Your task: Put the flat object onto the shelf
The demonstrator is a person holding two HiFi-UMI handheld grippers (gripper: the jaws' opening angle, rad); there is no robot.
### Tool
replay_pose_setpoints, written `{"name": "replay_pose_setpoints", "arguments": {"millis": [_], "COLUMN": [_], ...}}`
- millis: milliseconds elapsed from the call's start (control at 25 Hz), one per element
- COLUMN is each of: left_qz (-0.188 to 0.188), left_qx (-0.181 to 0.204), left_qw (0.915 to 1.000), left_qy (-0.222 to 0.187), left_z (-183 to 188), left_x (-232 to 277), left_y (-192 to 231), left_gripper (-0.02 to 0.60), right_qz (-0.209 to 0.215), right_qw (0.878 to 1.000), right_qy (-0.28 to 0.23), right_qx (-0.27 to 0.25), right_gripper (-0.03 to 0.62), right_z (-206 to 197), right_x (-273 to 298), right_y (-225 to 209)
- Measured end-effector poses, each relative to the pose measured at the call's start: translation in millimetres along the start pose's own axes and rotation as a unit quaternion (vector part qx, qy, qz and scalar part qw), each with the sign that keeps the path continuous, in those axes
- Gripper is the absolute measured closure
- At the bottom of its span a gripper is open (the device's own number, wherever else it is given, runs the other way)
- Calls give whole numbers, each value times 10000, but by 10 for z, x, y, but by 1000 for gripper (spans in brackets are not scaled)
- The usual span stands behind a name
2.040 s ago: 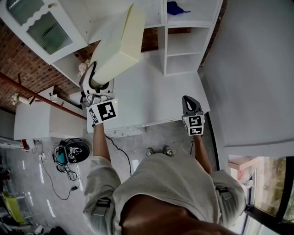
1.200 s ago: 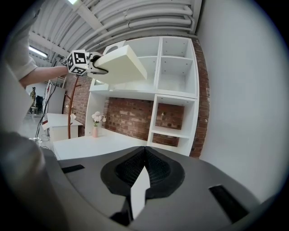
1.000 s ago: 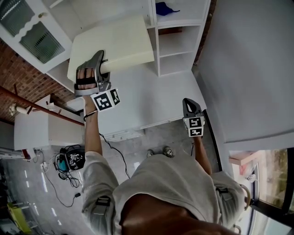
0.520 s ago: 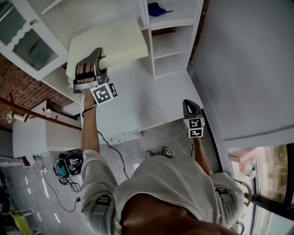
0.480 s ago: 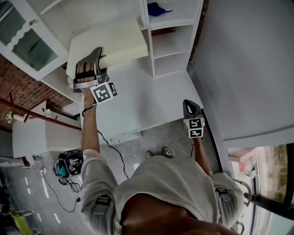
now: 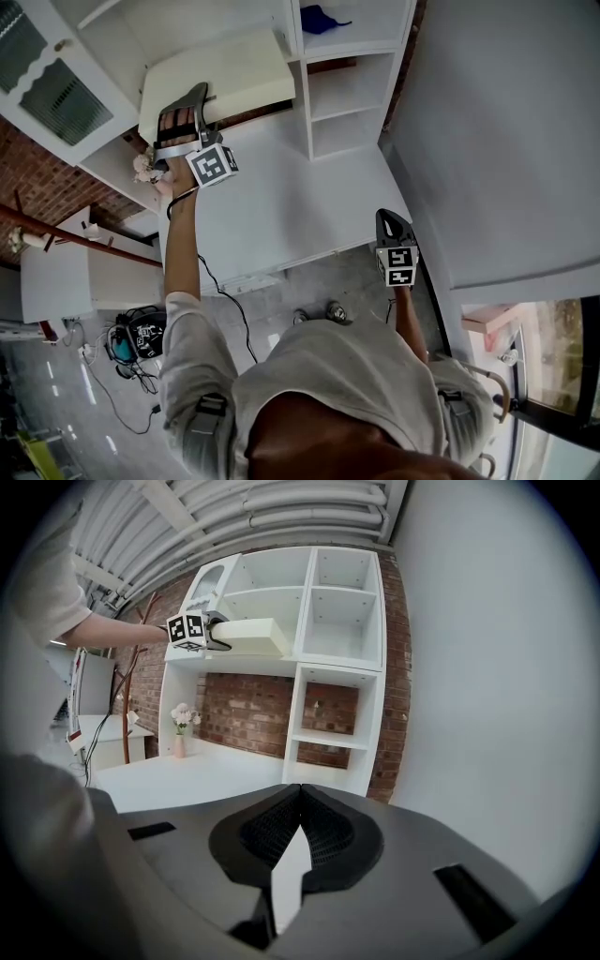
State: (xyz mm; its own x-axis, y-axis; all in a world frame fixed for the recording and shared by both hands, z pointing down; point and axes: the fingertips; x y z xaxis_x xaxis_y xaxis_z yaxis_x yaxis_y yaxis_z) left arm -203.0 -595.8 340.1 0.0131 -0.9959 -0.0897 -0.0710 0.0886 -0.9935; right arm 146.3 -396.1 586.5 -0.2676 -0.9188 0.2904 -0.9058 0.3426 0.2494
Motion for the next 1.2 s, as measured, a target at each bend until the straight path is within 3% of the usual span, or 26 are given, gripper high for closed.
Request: {"name": "replay_pose_setpoints", "arguments": {"millis": [720,1000,1080,1120,1200], "left_qz": [-396,-591,-702,-804,-934], "left_qx": [-143,-191,-204,-207,-221], "left_qw": [9986,9976,9968,9960,9949], "left_qy": [316,317,325,334,325], "left_z": [-153,-163,-161,-157,-149], "left_x": [721,761,742,732,721], "left_y": [-82,-122,-148,-180,-230], "left_gripper": [301,301,273,182,155], "right_qz": [-69,-28,1,8,6], "right_qw": [9999,9999,9999,9999,10000], "right_qy": [110,118,102,91,72], "right_qx": [103,90,67,47,6], "right_gripper": [566,566,566,566,566], "right_z": [-66,-72,-61,-57,-49], "right_x": [-32,-18,-23,-27,-31], "right_y": [-5,63,92,96,86]}}
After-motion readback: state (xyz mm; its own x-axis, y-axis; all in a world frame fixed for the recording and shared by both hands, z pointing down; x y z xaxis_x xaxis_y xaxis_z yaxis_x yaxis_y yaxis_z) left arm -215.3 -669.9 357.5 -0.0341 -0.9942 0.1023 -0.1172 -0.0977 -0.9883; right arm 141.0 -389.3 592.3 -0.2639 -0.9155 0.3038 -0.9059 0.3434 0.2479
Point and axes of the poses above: the fingertips, and each gripper's own axes: x forward along the fingers, y to its left, z out of its top, and after that the axes turned 7 degrees about -x, right-handed
